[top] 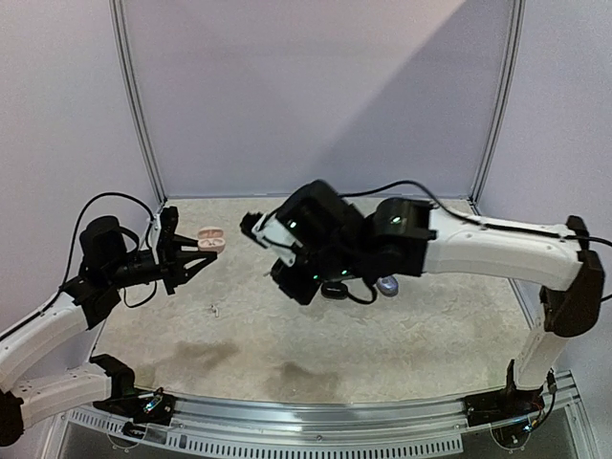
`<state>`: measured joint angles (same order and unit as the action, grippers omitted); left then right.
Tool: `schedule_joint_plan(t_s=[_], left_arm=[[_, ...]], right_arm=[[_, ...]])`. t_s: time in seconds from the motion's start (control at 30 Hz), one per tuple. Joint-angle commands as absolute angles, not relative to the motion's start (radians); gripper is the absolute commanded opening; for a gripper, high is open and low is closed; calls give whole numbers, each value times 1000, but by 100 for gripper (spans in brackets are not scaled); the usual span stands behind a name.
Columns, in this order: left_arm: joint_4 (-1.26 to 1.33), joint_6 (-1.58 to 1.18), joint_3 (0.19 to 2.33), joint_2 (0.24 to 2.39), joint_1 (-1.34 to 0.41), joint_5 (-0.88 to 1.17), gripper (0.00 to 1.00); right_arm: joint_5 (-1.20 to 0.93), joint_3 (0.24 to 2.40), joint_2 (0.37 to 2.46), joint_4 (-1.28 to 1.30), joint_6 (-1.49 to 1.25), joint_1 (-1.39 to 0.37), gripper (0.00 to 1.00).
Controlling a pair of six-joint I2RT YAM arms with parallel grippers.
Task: Insert the wireless bluetooth earbuds into the charging case
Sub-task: Insert the right earbud into the right side groove of the charging case.
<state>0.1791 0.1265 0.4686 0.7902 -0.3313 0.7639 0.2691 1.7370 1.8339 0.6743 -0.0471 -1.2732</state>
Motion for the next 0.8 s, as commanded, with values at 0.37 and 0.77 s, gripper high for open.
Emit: schedule_joint_plan(t_s=[0.37, 0.77], left_arm=[[-141, 374, 744, 873, -655, 564, 0], [-237, 292, 807, 910, -681, 745, 0]], right_arm=[[511, 2132, 1835, 1100, 14, -1347, 0], [648, 2081, 1817, 909, 352, -1480, 0]])
